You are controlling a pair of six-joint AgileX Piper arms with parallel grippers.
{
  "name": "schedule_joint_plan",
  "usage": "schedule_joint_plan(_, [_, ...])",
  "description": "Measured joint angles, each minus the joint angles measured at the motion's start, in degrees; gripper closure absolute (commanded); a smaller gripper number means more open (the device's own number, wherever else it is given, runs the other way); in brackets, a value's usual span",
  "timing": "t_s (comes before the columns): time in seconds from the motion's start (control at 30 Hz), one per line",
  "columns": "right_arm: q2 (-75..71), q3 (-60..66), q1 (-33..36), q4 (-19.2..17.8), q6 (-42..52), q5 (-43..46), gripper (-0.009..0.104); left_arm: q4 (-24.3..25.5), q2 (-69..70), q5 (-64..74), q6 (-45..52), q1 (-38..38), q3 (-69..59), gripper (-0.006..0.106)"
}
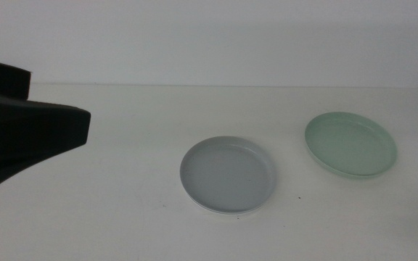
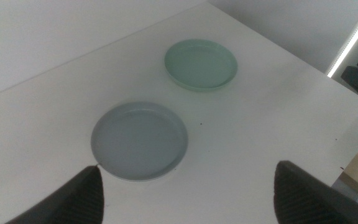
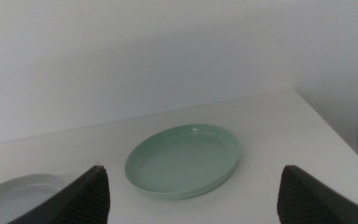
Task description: Stack the three bowls on top of each other.
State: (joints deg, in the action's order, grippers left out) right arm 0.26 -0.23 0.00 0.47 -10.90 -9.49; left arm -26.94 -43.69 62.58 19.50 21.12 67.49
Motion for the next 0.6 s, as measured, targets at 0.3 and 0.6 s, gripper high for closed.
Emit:
schedule_joint_plan(0.3, [0.00,-0.17,0.00,-4.06,4.41,2.64,0.004,0.00,0.00,-0.10,0.00,0.00,0.00,0.007])
schedule_joint_plan(0.6, [17.74,-18.44,0.00,-2.79,4.76,-6.22,0.004,0.00,0.00,-0.21,0.00,0.00,0.00,0.007])
